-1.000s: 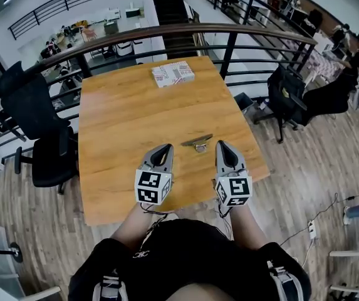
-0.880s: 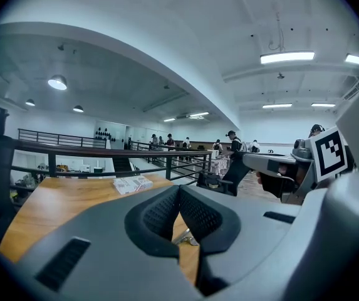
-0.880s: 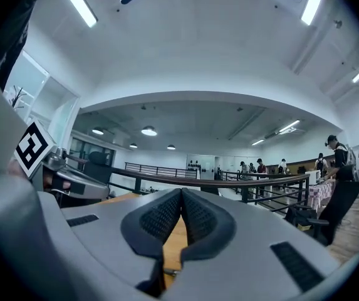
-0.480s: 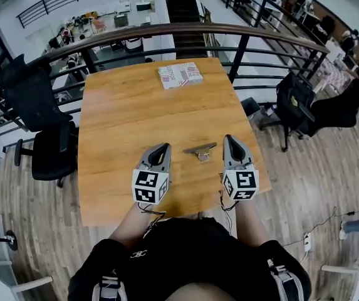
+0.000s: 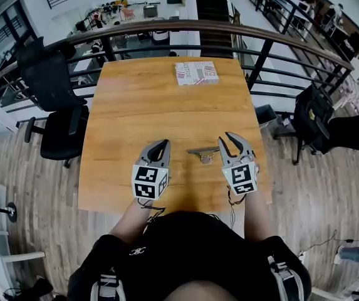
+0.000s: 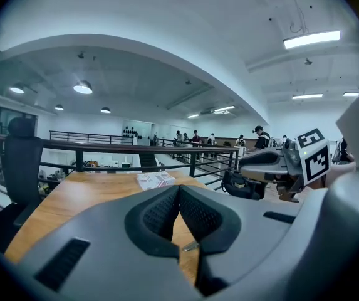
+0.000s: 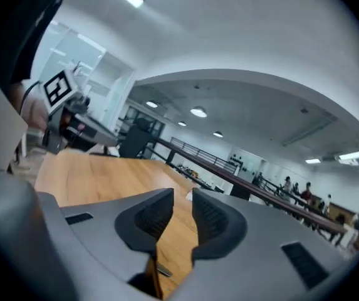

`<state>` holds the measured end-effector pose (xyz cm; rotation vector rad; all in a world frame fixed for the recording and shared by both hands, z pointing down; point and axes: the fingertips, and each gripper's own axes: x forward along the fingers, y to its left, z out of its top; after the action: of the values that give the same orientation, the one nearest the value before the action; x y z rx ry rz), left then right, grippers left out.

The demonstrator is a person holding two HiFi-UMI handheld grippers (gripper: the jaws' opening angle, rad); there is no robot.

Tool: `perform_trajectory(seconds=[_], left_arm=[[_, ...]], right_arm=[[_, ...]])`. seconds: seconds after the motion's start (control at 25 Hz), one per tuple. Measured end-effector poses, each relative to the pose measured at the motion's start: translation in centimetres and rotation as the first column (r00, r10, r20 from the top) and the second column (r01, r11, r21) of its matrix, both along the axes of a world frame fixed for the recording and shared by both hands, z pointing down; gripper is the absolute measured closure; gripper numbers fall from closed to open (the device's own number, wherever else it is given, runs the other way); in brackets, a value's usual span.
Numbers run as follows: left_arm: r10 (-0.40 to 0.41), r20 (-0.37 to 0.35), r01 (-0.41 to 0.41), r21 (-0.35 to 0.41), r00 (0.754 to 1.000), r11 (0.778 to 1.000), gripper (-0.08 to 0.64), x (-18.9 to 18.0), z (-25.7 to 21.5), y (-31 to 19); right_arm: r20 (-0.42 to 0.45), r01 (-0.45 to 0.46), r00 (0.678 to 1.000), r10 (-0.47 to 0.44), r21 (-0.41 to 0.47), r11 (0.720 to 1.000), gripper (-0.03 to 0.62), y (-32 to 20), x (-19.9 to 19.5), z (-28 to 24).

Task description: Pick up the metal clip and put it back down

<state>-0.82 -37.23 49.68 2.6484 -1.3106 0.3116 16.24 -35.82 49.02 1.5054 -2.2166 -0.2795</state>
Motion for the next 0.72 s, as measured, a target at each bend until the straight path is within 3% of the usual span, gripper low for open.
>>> perform_trajectory(seconds=[0.12,0.2,0.28,0.48,0.72], left_arm=[[-0.025,0.012,0.025,-0.007,1.000,1.000,0.541,0.4,0.4,0.0],[-0.040,0.022,0.040,-0.012,0.999,0.999,0.541,0.6,0.6,0.1],[-0.055,0.031,0.056,-0.011,0.998,0.998,0.541,0.8,0.7,0.2],[-0.111,0.047,0.112,-0.017,0.993,0.994,0.541,0.1,1.0,0.5],[-0.188,0.069,0.191,-0.038,0.980,0.981,0.541,-1.7,2.1,1.0]], right_arm=[[-0.246,0.132,0.957,-0.150,-0.091,0.987,0.443,-0.1,-0.7,4.2],[-0.338,0.175,0.914,-0.226,-0.173,0.969,0.397,-0.1,-0.7,7.4],[-0.350,0.198,0.896,-0.273,-0.235,0.952,0.388,-0.1,-0.4,10.0],[-0.310,0.217,0.887,-0.342,-0.373,0.902,0.351,-0.4,0.0,15.6],[-0.330,0.224,0.857,-0.396,-0.452,0.863,0.344,-1.2,0.4,20.6]])
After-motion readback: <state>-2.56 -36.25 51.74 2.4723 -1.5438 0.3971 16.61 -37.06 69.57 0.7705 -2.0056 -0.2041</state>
